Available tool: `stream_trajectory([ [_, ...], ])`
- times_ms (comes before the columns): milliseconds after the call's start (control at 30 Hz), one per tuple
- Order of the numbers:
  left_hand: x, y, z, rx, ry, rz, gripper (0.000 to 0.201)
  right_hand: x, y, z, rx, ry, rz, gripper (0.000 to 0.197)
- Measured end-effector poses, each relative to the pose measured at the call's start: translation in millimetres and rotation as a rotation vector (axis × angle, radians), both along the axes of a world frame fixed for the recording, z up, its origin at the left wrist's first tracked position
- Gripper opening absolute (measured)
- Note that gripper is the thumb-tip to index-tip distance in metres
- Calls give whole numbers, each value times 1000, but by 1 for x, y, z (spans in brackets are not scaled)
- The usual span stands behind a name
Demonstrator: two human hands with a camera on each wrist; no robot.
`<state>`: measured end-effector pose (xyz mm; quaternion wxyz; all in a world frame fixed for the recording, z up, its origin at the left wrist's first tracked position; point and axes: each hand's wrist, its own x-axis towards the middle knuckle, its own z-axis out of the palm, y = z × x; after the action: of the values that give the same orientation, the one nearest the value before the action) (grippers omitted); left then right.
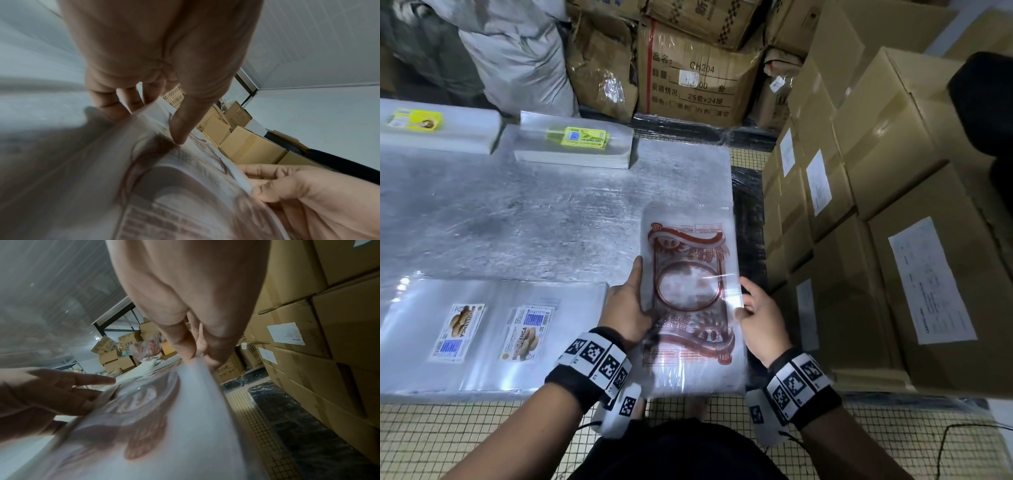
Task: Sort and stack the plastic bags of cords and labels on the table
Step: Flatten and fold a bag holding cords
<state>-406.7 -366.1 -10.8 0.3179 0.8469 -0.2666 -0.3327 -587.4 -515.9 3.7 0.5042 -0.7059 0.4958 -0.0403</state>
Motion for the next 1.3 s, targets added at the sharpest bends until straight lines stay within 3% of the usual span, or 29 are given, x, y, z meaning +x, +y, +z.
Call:
stream_trajectory([
  [167, -7, 0, 4, 73, -30, -6, 108, -6, 8, -3, -74, 97, 50, 63],
  [367, -12, -2, 2, 110, -89, -70, 93, -10, 11, 2, -57, 77, 80, 56],
  [800, -18, -3, 9, 183, -96, -154, 102, 1, 19, -8, 76, 143, 78, 69],
  [1133, -22, 9, 4, 91, -109, -199, 111, -3, 24, -10, 92, 115, 102, 78],
  [1300, -26, 14, -3, 49, -139, -225, 102, -5, 25, -6, 123, 88, 122, 79],
])
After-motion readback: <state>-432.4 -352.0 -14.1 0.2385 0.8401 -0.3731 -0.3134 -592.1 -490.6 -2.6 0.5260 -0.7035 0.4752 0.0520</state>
